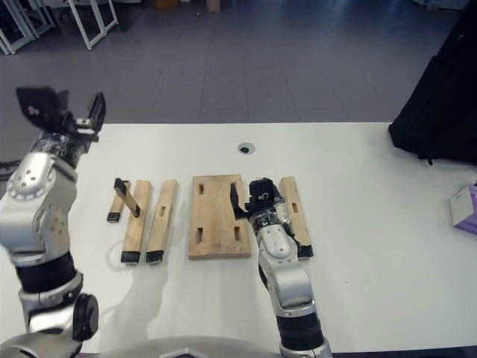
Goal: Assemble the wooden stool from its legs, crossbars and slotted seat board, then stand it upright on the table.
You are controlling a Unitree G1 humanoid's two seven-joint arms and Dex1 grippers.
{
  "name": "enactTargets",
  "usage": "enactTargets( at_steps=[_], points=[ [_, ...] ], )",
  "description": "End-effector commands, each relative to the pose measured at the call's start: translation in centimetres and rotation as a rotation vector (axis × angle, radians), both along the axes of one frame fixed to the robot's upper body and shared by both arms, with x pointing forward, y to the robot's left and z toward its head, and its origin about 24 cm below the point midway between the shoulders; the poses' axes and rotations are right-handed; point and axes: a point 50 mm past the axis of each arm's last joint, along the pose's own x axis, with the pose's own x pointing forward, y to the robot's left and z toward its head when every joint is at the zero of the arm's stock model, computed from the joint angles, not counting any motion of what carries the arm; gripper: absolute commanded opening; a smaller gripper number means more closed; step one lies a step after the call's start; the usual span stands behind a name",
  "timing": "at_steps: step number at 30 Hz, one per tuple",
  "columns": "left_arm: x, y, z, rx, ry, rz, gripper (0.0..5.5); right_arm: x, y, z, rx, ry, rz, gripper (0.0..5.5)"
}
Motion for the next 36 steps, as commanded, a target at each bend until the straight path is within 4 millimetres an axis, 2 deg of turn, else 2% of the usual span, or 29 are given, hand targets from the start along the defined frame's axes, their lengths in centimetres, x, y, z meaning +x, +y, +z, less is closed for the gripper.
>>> enactTargets(
  at_steps=[1,2,4,7,9,14,18,23,28,33,36],
  points=[
    [-6.6,-2.9,-6.1,0.010,0.252,-0.012,4.07,-0.5,-0.6,-0.1,-0.008,0.013,-0.029,4.27],
    [-8.2,-3.4,-7.6,-0.017,0.338,-0.015,4.29,-0.6,-0.6,-0.1,-0.011,0.015,-0.027,4.27],
    [-10.4,-3.5,-10.4,-0.057,0.494,0.023,4.29,-0.8,-0.6,-0.1,-0.017,0.022,-0.016,4.27],
    [-12.0,-3.0,-12.8,-0.040,0.630,0.084,4.29,-0.9,-0.8,-0.1,-0.024,0.027,-0.009,4.27],
    [-12.5,-2.7,-13.7,-0.028,0.669,0.124,4.29,-0.8,-0.9,0.0,-0.028,0.028,-0.001,4.27],
    [-13.0,-2.5,-16.0,-0.046,0.771,0.130,4.29,-0.7,-0.9,0.1,-0.033,0.028,0.012,4.27],
    [-12.3,-2.3,-17.9,-0.059,0.821,0.110,4.29,-0.7,-0.8,0.1,-0.032,0.028,0.013,4.27],
    [-11.1,-2.6,-19.7,-0.089,0.844,0.067,3.57,-0.5,-1.0,0.4,-0.028,0.023,0.018,4.27],
    [-12.7,-2.4,-21.9,-0.168,0.922,0.089,2.79,0.3,-2.0,2.0,0.002,-0.004,-0.003,4.27],
    [-13.4,-2.6,-23.0,-0.220,0.940,0.114,2.05,1.0,-2.5,3.1,0.009,-0.020,-0.003,4.27],
    [-13.1,-2.7,-23.0,-0.270,0.898,0.125,2.03,1.3,-2.8,3.4,0.005,-0.018,0.001,4.27]
  ],
)
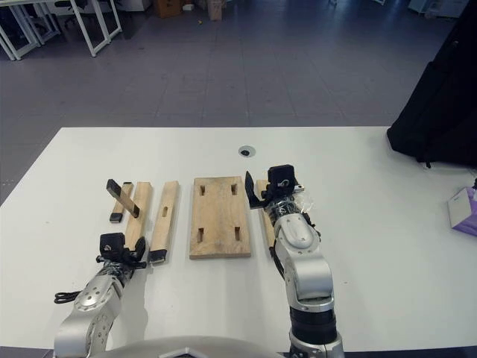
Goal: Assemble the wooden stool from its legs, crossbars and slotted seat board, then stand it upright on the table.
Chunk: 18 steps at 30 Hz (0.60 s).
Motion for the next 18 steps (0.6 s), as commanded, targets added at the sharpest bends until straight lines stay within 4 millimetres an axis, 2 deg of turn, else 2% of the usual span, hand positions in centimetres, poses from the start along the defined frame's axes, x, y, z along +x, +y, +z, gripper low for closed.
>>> enactTargets(
  at_steps=[1,3,4,7,8,9,10,12,16,18],
  points=[
    [-2.5,-0.4,-3.6,-0.099,0.189,0.034,2.03,0.8,-0.6,0.8,-0.010,-0.005,0.006,4.27],
    [-1.1,-0.5,-1.9,-0.085,0.074,-0.004,2.03,1.4,-1.3,1.1,-0.044,-0.006,-0.002,4.27],
    [0.1,-0.1,-0.3,-0.036,0.000,-0.013,2.03,1.9,-1.8,1.3,-0.069,-0.009,-0.004,4.27],
    [3.9,0.4,6.7,0.064,-0.273,-0.062,2.03,3.3,-2.8,2.2,-0.103,-0.004,0.040,4.27],
    [5.2,0.3,9.3,0.027,-0.381,-0.085,2.03,3.8,-3.0,2.7,-0.051,0.011,0.065,4.27],
    [6.2,0.1,11.3,-0.072,-0.465,-0.098,2.03,4.2,-3.0,3.1,0.001,0.026,0.088,4.27],
    [7.4,0.1,12.8,-0.272,-0.529,-0.181,2.03,4.6,-2.6,3.8,0.093,0.053,0.179,4.27],
    [8.4,-0.1,14.4,-0.592,-0.586,-0.386,2.03,4.9,-1.9,5.2,0.266,0.089,0.349,4.27],
    [7.8,-1.1,16.0,-1.043,-0.558,-0.841,2.03,3.8,0.0,8.9,0.673,0.190,0.889,4.27],
    [7.6,-1.4,17.2,-1.141,-0.564,-0.994,2.03,3.6,0.3,9.6,0.767,0.241,1.029,4.27]
  ],
)
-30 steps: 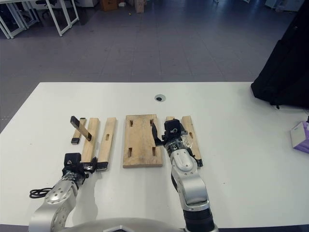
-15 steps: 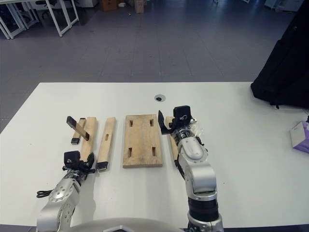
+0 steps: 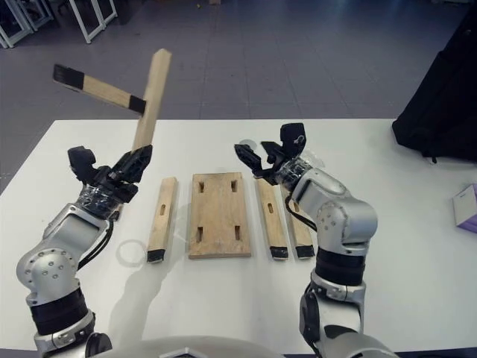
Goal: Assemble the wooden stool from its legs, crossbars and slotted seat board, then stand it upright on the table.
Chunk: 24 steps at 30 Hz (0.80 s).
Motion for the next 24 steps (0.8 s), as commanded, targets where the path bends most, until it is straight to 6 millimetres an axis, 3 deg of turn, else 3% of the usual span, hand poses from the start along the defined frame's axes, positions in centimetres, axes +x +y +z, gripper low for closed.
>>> enactTargets(
  at_steps=[1,6,17,24],
  points=[
    [-0.5,-0.8,4.3,-0.239,-0.192,-0.473,2.03,-0.8,1.6,4.4,0.340,0.050,0.471,4.27],
    [-0.8,-2.0,4.3,-0.246,-0.181,-0.590,2.03,-1.4,2.5,5.4,0.397,0.101,0.611,4.27],
    [-0.4,-3.2,2.5,-0.233,-0.112,-0.572,2.03,-2.8,4.5,8.5,0.474,0.032,0.725,4.27],
    [-0.5,-3.1,1.9,-0.213,-0.098,-0.554,2.03,-2.4,4.7,7.9,0.468,0.081,0.666,2.94]
  ],
)
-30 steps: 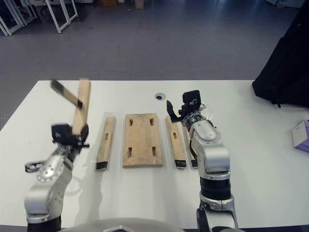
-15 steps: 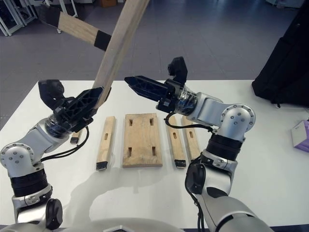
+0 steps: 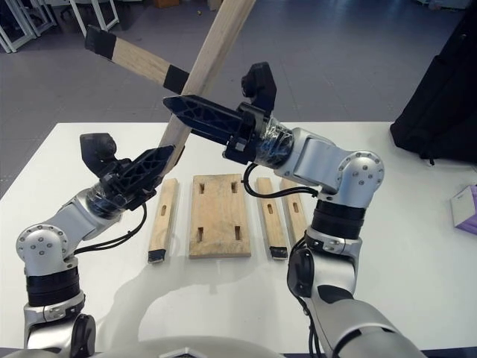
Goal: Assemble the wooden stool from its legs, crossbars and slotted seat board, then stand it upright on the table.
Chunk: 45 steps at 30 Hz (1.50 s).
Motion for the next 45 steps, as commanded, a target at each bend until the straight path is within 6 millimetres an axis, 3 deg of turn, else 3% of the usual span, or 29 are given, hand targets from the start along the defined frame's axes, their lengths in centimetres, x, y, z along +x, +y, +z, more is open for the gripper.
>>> enactTargets(
  at_steps=[1,4,9,13,17,19,23,25,28,32,35,41,45],
  points=[
    [0.2,0.0,-0.9,0.076,0.033,0.027,2.03,-0.1,0.0,0.5,0.018,-0.005,0.008,2.81],
    [0.3,-0.2,-1.1,0.098,0.030,0.022,2.03,0.1,-0.2,0.4,0.018,0.008,-0.013,2.25],
    [0.2,0.0,-1.5,0.142,0.021,0.028,2.03,0.2,-1.0,0.4,0.004,0.006,-0.022,2.20],
    [0.2,1.0,-0.8,0.074,0.022,0.040,2.87,0.8,-1.8,0.3,-0.011,0.009,-0.054,2.11],
    [0.6,4.4,0.4,0.073,-0.001,0.168,3.49,1.4,-3.1,-0.1,-0.039,0.008,-0.118,2.04],
    [0.7,5.3,0.0,0.228,0.000,0.246,3.83,1.7,-4.3,-0.1,-0.044,-0.001,-0.170,2.04],
    [1.0,1.4,-5.1,0.827,-0.003,0.275,3.91,2.2,-6.7,0.5,-0.057,-0.055,-0.332,2.04],
    [0.6,-0.3,-7.4,1.016,-0.055,0.265,3.91,2.8,-6.9,0.7,-0.085,-0.076,-0.409,2.04],
    [0.1,-1.2,-9.5,1.261,-0.183,0.227,3.91,3.3,-6.9,0.6,-0.099,-0.082,-0.461,2.04],
    [0.1,-0.5,-10.5,1.492,-0.307,0.187,3.91,3.3,-6.6,0.4,-0.100,-0.081,-0.464,2.04],
    [-0.1,-0.1,-10.8,1.573,-0.332,0.146,3.91,3.2,-6.4,0.1,-0.100,-0.073,-0.466,2.04],
    [-3.1,0.4,-11.6,1.738,-0.402,-0.174,3.91,3.6,-7.0,-0.7,-0.132,-0.082,-0.561,2.04],
    [-4.6,2.4,-11.0,1.801,-0.434,-0.340,3.91,3.1,-8.0,-4.4,-0.288,-0.095,-0.483,2.04]
  ],
)
